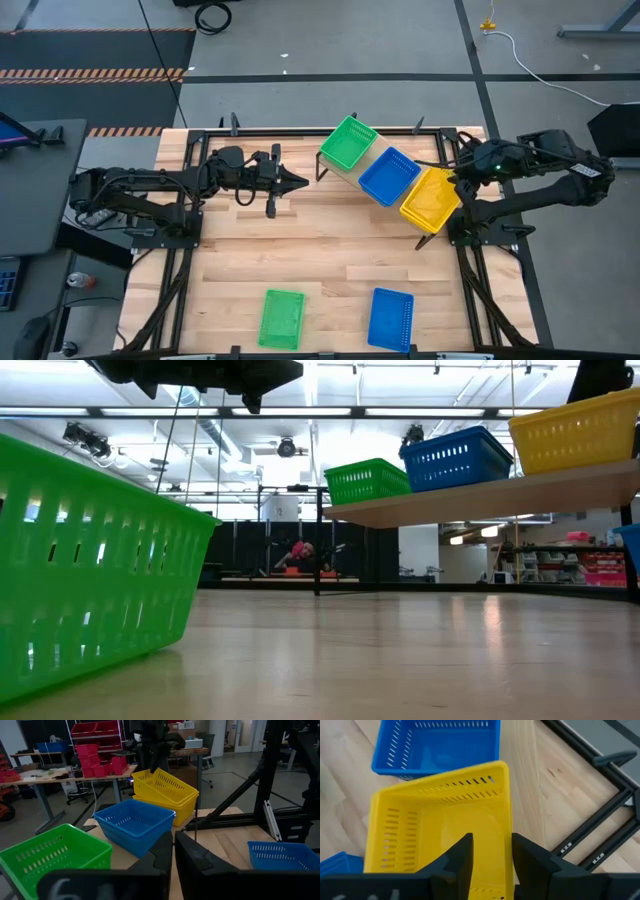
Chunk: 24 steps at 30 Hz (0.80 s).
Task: Stack baskets on shelf by color
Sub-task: Stack the yellow bin on top of the yellow bins on the shelf
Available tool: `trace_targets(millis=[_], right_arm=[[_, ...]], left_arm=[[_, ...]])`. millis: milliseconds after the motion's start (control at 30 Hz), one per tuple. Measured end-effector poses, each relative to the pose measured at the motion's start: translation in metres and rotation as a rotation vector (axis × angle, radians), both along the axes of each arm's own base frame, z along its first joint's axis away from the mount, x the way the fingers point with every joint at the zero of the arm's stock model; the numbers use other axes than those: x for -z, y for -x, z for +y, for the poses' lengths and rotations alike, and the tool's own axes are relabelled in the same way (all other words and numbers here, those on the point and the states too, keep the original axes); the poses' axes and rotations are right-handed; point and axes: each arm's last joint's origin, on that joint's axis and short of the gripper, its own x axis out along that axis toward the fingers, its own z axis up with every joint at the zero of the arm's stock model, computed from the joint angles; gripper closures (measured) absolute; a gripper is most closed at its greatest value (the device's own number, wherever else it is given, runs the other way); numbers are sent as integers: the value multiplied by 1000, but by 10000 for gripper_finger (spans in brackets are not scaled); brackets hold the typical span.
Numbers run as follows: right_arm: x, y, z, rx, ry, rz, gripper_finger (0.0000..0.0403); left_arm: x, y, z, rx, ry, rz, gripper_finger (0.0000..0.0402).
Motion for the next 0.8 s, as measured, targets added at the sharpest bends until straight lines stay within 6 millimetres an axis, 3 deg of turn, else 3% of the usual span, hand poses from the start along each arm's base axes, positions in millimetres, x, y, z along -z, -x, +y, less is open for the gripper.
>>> trace_targets(millis=[167, 367, 800], right_arm=[[-10, 1, -1, -1, 26, -32, 229], [-7, -1, -1, 7, 23, -17, 186], [0, -7, 0, 23, -4, 17, 185]], left_arm=[[0, 0, 0, 0, 1, 0, 366], [1, 0, 0, 0, 2, 5, 368], [2, 0, 0, 1, 5, 15, 365]])
